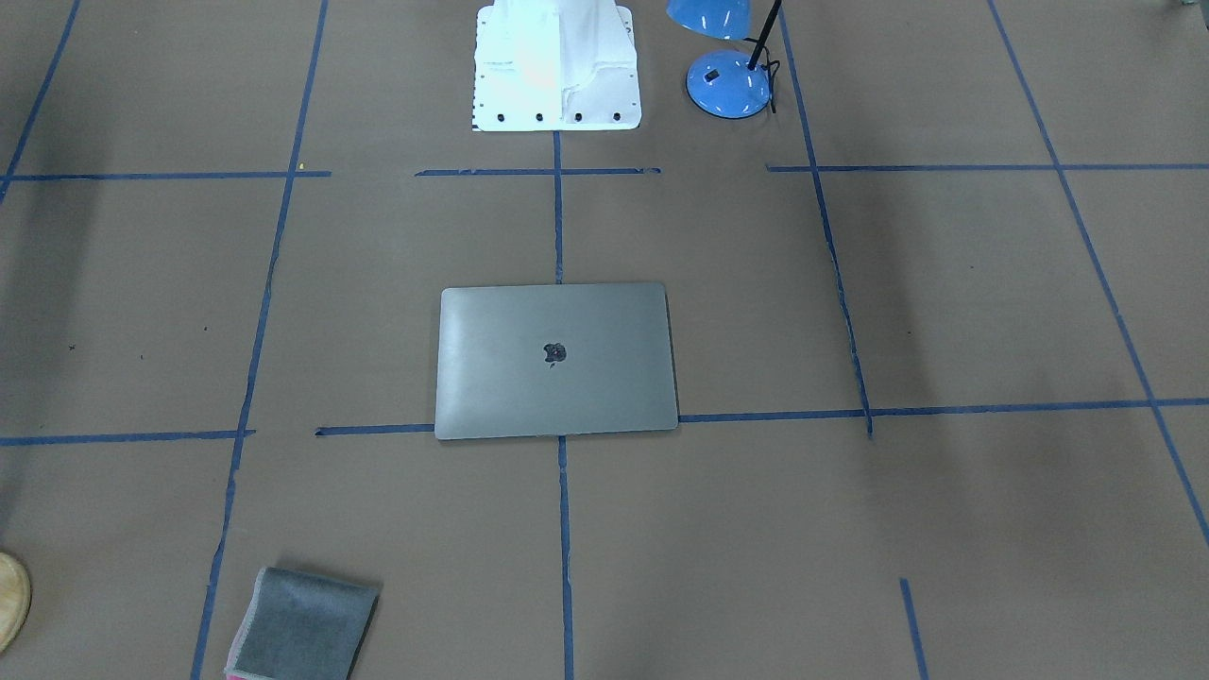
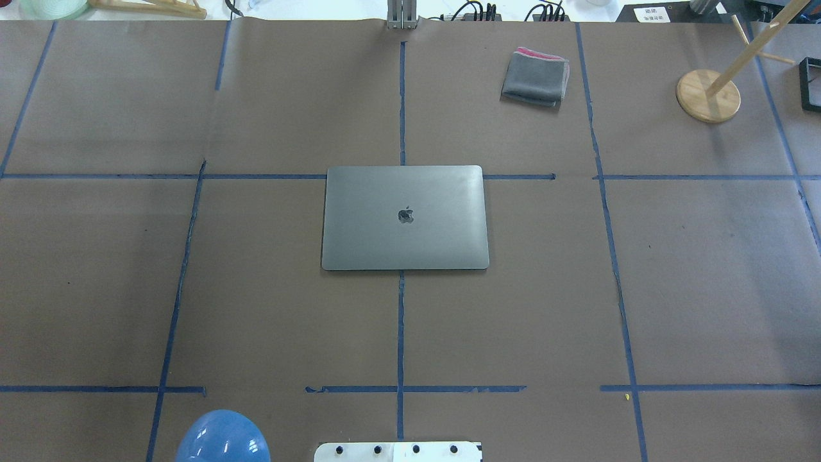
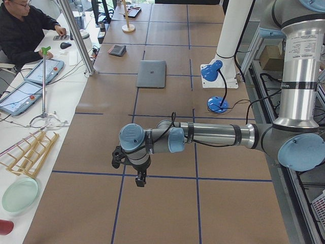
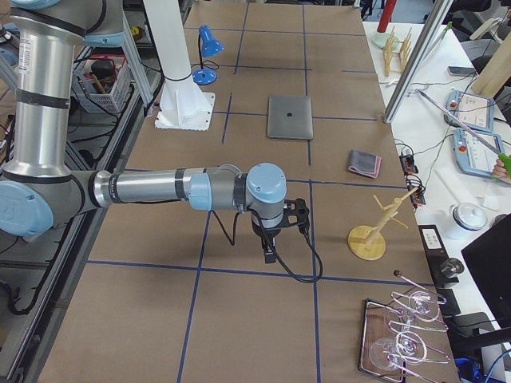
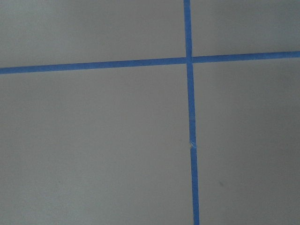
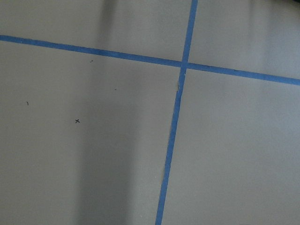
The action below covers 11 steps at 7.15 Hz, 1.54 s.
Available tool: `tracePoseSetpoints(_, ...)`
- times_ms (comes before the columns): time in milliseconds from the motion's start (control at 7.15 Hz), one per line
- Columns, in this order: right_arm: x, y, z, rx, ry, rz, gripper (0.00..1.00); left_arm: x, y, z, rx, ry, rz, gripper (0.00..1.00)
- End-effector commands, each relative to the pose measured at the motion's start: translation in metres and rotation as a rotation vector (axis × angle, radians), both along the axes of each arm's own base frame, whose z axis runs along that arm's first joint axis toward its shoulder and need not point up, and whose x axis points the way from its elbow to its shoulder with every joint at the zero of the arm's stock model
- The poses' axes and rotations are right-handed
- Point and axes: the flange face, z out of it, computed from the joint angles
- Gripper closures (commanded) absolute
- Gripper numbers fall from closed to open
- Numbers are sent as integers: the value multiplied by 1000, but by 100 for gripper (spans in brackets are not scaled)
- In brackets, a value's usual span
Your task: Close laptop
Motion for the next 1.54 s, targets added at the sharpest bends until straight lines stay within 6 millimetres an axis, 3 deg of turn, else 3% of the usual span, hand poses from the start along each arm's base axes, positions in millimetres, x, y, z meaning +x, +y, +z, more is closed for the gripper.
tracePoseSetpoints(0,1,11,57,-124,-6,10,0,0,1,-1,-6,0,-2,0)
tracePoseSetpoints(140,2,13,69,-149,-8,15,0,0,1,-1,-8,0,-2,0)
tracePoseSetpoints(419,13,13,62,-141,-58,51,0,0,1,1,-11,0,-2,0)
tracePoseSetpoints(699,24,7,41,-122,-65,92,0,0,1,1,-11,1,-2,0)
tracePoseSetpoints(1398,25,8,41,-129,-66,102,0,0,1,1,-12,1,-3,0)
